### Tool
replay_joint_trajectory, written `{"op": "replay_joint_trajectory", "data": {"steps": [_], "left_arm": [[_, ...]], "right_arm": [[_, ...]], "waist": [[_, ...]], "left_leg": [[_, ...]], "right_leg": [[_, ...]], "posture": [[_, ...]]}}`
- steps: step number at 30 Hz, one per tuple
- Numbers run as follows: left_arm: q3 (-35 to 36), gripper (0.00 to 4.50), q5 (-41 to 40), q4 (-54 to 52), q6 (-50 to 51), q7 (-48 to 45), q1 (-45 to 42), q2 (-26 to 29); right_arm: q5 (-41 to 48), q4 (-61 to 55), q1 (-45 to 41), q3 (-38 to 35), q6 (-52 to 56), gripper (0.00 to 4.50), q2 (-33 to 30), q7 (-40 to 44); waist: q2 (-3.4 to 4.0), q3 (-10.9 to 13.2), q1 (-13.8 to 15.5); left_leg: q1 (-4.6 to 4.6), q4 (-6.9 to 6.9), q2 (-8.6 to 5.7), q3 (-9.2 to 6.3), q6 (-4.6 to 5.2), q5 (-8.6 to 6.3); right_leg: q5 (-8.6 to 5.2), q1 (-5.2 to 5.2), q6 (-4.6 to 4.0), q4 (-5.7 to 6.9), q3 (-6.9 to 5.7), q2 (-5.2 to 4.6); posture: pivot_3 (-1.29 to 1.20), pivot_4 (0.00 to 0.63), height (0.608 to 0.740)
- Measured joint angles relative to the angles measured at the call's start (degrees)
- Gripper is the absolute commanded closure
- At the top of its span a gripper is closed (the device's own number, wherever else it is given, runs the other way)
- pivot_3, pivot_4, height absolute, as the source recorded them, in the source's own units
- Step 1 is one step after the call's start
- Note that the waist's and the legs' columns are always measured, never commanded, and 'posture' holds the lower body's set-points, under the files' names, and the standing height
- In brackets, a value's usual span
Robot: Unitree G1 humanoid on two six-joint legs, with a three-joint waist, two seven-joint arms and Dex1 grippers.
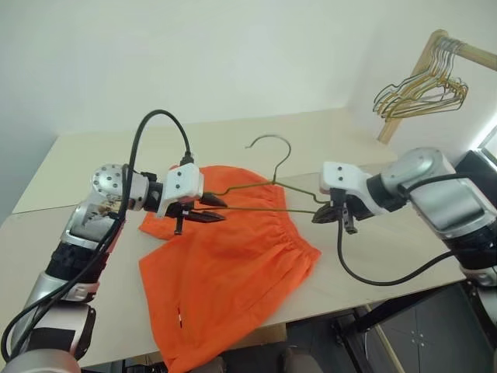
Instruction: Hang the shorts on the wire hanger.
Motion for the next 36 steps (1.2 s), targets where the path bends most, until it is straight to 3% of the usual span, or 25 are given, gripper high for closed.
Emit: {"op": "replay_joint_trajectory", "data": {"steps": [6,7,12,15,18,24,36], "left_arm": [[2.9,0.16,-0.2,7.5,-2.3,2.9,-1.2,-1.8],[3.8,0.03,-0.3,8.3,-2.3,3.4,-1.5,-1.8],[8.7,0.03,-4.7,5.5,1.5,5.9,1.5,-1.7],[10.8,0.03,-10.3,-5.4,5.0,8.8,10.4,-4.3],[9.5,0.03,-12.9,-12.3,7.7,8.3,14.0,-4.0],[9.0,0.03,-15.1,-17.3,9.0,10.4,14.4,-5.1],[8.5,0.03,-15.7,-17.3,9.1,10.2,14.5,-2.9]], "right_arm": [[4.7,-5.6,11.4,-8.5,6.5,4.5,-4.9,-2.2],[5.7,-6.2,14.1,-10.8,7.6,4.5,-5.7,-3.0],[10.9,-7.9,28.2,-23.2,15.4,4.5,-7.1,-6.5],[15.6,-8.4,37.9,-32.8,26.8,4.5,-3.5,-9.8],[19.4,-8.3,39.3,-37.0,36.9,4.5,0.7,-13.3],[23.5,-2.7,35.8,-36.5,46.9,4.5,3.6,-18.0],[26.8,8.7,29.9,-26.0,46.2,4.5,3.3,-18.1]], "waist": [[-0.02,-0.1,0.2],[-0.02,-0.1,0.1],[0.01,-0.2,0.0],[-0.05,-0.5,0.0],[-0.03,-0.7,-0.2],[0.53,-1.1,-0.4],[0.5,-1.0,-0.3]], "left_leg": [[0.05,0.04,0.01,0.02,0.03,-0.02],[0.05,0.04,0.01,0.02,0.03,-0.02],[0.05,0.01,0.03,0.02,0.11,-0.06],[0.09,0.03,0.09,0.03,0.24,-0.15],[0.33,0.03,0.06,0.11,0.55,-0.33],[2.12,-0.76,0.2,0.17,0.64,-0.41],[2.02,-0.76,0.19,0.12,0.65,-0.42]], "right_leg": [[0.0,0.07,0.0,-0.03,0.0,0.01],[0.0,0.08,0.0,-0.02,0.0,0.02],[0.0,0.11,0.0,-0.03,0.03,-0.02],[0.01,0.2,0.02,-0.04,0.08,-0.06],[0.06,0.34,0.04,-0.21,0.22,-0.06],[0.02,2.22,0.07,-0.98,0.16,0.17],[0.02,2.15,0.07,-1.05,0.13,0.13]], "posture": [[-0.05,0.0,0.74],[-0.06,0.0,0.74],[-0.06,0.0,0.74],[-0.07,0.0,0.74],[-0.09,0.001,0.74],[-0.09,0.011,0.74],[-0.04,0.015,0.74]]}}
